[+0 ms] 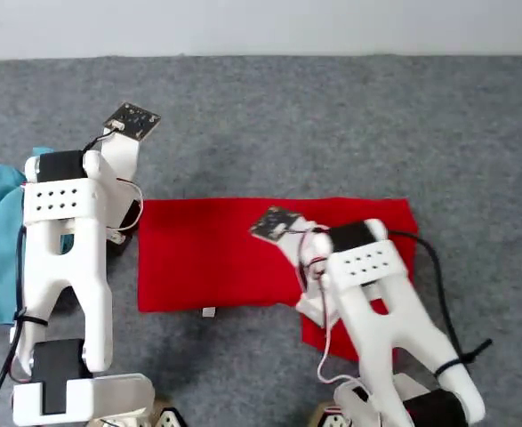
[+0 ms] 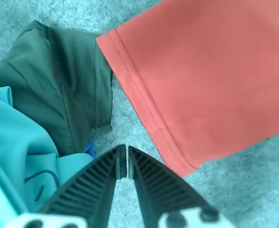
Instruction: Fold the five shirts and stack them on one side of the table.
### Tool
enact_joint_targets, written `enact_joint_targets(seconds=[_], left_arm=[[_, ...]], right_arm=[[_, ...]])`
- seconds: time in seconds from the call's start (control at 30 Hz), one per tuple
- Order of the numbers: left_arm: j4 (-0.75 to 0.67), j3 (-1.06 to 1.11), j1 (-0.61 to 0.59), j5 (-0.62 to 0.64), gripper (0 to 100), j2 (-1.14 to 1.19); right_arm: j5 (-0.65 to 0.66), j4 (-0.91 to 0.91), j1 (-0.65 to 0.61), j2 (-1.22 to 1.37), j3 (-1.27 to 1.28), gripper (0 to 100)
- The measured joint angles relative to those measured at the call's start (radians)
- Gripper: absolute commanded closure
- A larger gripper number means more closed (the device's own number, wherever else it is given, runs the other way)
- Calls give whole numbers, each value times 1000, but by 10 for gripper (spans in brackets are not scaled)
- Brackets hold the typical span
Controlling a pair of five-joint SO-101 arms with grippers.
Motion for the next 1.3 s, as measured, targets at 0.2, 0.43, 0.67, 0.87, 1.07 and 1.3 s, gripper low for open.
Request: enact_joint_targets(seconds=[0.2,0.43,0.67,0.87,1.07,1.3], left_arm=[[0,0,0,0,985,0],[0,0,0,0,985,0],[0,0,0,0,985,0],[0,0,0,0,985,0],[0,0,0,0,985,0],[0,0,0,0,985,0]], right_arm=[[-68,-12,-84,0,-2,809],[-71,-175,-86,0,133,835],[-43,-256,-84,0,209,902],[-3,-301,3,0,222,902],[2,-313,48,0,229,905],[2,-362,49,49,247,993]])
